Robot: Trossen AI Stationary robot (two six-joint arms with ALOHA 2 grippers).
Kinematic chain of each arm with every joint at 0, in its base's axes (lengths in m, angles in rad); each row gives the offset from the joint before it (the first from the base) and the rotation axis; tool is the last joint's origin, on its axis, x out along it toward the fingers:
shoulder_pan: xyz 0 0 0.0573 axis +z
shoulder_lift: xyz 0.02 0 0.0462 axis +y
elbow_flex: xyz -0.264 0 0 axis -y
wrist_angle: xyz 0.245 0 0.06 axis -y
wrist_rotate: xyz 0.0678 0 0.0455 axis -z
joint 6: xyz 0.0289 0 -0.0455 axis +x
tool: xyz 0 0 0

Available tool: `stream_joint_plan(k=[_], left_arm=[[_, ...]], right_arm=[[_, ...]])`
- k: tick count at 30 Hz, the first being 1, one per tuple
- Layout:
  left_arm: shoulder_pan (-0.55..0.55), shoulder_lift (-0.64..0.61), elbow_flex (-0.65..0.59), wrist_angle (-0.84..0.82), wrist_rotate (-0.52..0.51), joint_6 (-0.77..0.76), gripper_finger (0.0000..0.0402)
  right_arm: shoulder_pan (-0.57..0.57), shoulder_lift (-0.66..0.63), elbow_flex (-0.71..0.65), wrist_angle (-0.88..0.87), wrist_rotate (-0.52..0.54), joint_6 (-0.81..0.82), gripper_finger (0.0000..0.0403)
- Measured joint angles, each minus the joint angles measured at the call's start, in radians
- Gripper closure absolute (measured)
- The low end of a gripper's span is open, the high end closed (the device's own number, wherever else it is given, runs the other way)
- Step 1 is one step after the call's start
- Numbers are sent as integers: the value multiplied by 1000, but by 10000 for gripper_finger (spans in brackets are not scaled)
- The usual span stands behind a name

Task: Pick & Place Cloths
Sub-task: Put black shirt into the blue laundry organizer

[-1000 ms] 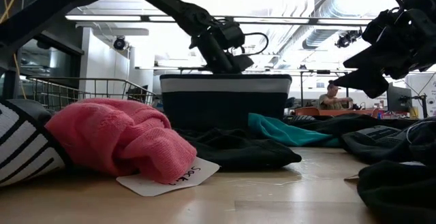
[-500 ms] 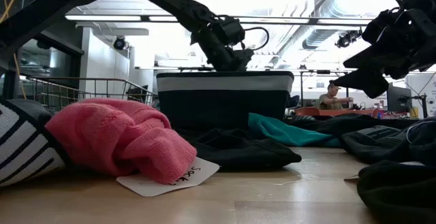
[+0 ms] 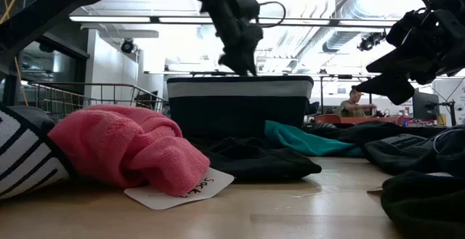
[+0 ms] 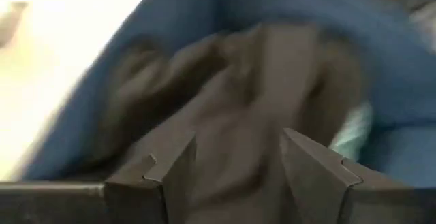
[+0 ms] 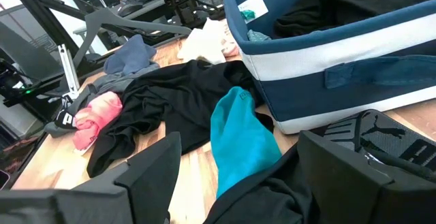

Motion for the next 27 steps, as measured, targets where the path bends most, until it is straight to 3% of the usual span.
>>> stream_joint_plan(k=[5, 8, 10, 18, 27], left_arm=[[17, 0, 16, -177, -245, 104, 197], [61, 0, 2, -191, -275, 81, 197], [104, 2, -4, -180, -241, 57, 197], [296, 1, -4, -101, 95, -5, 197], [403, 1, -4, -102, 145, -34, 197]], right_arm=[[0, 0, 0, 0, 0, 0, 116], [0, 0, 0, 0, 0, 0, 116], [0, 0, 0, 0, 0, 0, 116], [0, 0, 0, 0, 0, 0, 116], [0, 0, 0, 0, 0, 0, 116]])
